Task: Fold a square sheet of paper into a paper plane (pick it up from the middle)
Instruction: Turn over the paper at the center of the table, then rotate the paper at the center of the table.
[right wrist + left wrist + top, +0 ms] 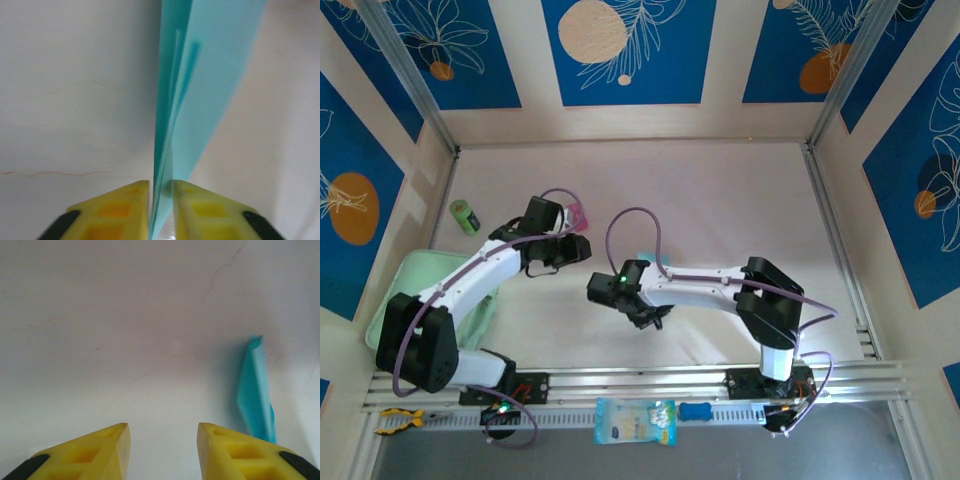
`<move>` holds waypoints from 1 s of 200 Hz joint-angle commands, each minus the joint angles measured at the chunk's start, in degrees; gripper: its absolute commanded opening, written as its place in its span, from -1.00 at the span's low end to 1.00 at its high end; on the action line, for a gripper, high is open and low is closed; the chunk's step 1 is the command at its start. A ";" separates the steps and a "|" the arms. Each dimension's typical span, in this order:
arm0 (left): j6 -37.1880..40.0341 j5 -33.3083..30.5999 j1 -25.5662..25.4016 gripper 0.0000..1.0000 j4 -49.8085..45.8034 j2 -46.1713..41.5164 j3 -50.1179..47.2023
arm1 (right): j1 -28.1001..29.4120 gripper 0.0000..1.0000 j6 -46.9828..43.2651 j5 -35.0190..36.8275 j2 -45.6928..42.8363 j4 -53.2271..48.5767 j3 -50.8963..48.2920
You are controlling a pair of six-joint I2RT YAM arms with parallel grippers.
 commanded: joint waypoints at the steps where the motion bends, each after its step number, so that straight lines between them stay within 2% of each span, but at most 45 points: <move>1: -0.70 1.95 0.68 -0.20 -0.04 -0.83 -0.98 | -1.65 -0.47 -2.02 -6.70 -4.92 8.35 -2.96; 34: -0.96 4.67 0.68 -0.20 1.58 0.20 -1.33 | -7.97 -0.23 -2.26 -17.28 -15.58 21.99 -13.41; 48: -1.33 6.16 0.70 -0.20 2.76 0.66 -1.87 | -11.69 -0.22 -0.74 -21.14 -19.60 28.10 -18.64; 74: -2.12 9.07 0.69 -0.32 5.11 1.48 -2.83 | -19.74 -0.44 3.06 -31.93 -23.83 40.39 -27.89; 107: -2.71 11.13 0.69 -0.46 6.46 2.41 -3.60 | -24.46 -0.66 6.36 -39.38 -22.93 51.23 -34.48; 167: -3.78 13.46 0.69 -0.59 8.45 3.73 -4.60 | -25.51 -0.71 10.74 -40.61 -14.82 55.40 -35.71; 200: -3.82 14.11 0.68 -0.63 8.99 4.16 -4.78 | -25.20 -0.71 17.09 -39.67 -12.35 58.09 -37.54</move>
